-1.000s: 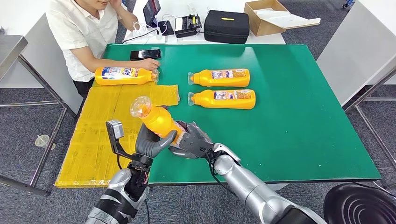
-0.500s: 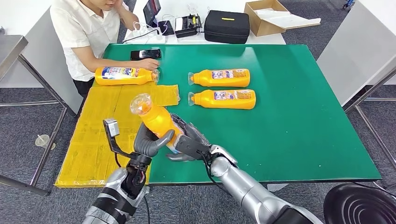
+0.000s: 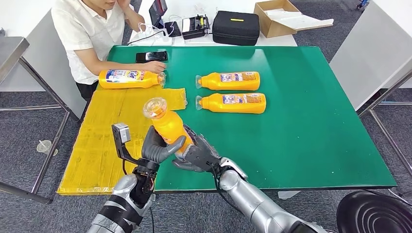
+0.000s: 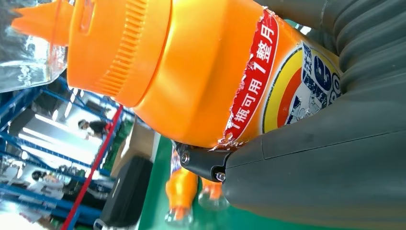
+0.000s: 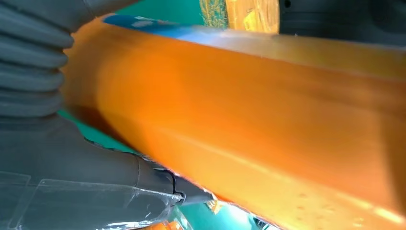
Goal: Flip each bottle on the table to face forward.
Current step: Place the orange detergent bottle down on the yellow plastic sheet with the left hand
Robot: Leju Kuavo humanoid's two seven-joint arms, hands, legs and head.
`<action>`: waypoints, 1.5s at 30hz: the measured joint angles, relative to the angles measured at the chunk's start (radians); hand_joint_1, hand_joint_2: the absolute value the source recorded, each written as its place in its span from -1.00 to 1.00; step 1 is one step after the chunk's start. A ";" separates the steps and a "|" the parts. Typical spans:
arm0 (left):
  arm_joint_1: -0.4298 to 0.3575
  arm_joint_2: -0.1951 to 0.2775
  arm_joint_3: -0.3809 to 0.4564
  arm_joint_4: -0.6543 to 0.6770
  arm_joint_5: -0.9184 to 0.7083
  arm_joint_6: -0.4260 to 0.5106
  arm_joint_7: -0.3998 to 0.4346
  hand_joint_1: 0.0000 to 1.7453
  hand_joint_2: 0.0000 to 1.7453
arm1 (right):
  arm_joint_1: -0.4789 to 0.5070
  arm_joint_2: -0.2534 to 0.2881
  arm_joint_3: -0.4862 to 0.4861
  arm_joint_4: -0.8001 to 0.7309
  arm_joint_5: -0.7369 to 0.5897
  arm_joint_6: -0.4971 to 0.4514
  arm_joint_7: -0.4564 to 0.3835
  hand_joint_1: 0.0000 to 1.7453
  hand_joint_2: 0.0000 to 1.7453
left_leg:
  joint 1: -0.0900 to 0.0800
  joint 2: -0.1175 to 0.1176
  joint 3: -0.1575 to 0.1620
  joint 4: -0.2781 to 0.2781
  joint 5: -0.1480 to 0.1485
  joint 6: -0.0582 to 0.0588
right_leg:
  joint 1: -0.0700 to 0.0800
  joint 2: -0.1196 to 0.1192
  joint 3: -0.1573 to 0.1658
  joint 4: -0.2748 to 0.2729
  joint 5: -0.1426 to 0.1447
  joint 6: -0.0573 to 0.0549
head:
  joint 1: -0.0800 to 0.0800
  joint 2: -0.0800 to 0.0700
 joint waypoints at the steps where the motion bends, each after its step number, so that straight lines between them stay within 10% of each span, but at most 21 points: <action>1: -0.003 0.003 -0.004 0.000 -0.047 0.037 -0.007 1.00 1.00 | 0.005 -0.001 -0.006 -0.001 0.000 -0.006 0.000 -1.00 1.00 | 0.000 0.000 0.000 0.000 0.000 0.000 | 0.000 0.000 0.000 0.000 0.000 0.000 | 0.000 0.000; 6: -0.032 0.043 -0.031 0.002 -0.416 0.285 -0.009 1.00 1.00 | 0.051 -0.023 -0.058 -0.034 0.031 -0.080 0.001 -1.00 1.00 | 0.000 0.000 0.000 0.000 0.000 0.000 | 0.000 0.000 0.000 0.000 0.000 0.000 | 0.000 0.000; 14: -0.044 0.164 -0.025 -0.012 -1.069 0.431 0.179 1.00 1.00 | 0.163 -0.081 -0.244 -0.172 0.270 -0.416 0.037 -1.00 1.00 | 0.000 0.000 0.000 0.000 0.000 0.000 | 0.000 0.000 0.000 0.000 0.000 0.000 | 0.000 0.000; 19: -0.057 0.229 -0.016 0.001 -1.427 0.425 0.327 1.00 1.00 | 0.234 -0.088 -0.373 -0.290 0.415 -0.594 0.059 -1.00 1.00 | 0.000 0.000 0.000 0.000 0.000 0.000 | 0.000 0.000 -0.001 0.000 0.000 0.000 | 0.000 0.000; 26: -0.120 0.245 -0.007 0.076 -1.551 0.309 0.378 0.95 1.00 | 0.272 -0.079 -0.438 -0.360 0.450 -0.596 0.067 -1.00 1.00 | 0.000 0.000 0.000 0.000 0.000 0.000 | 0.000 0.000 -0.001 0.000 0.000 0.000 | 0.000 0.000; 31: -0.187 0.238 -0.007 0.197 -1.526 0.237 0.346 -0.96 1.00 | 0.269 -0.068 -0.441 -0.358 0.436 -0.567 0.047 -1.00 1.00 | 0.000 0.000 0.000 0.000 0.000 0.000 | 0.000 0.000 0.000 0.000 0.000 0.000 | 0.000 0.000; 45: -0.258 0.215 0.000 0.324 -1.387 0.124 0.256 -1.00 1.00 | 0.240 -0.062 -0.442 -0.312 0.396 -0.565 0.015 -1.00 1.00 | 0.000 0.000 0.000 0.000 0.000 0.000 | 0.000 0.000 0.000 0.000 0.000 0.000 | 0.000 0.000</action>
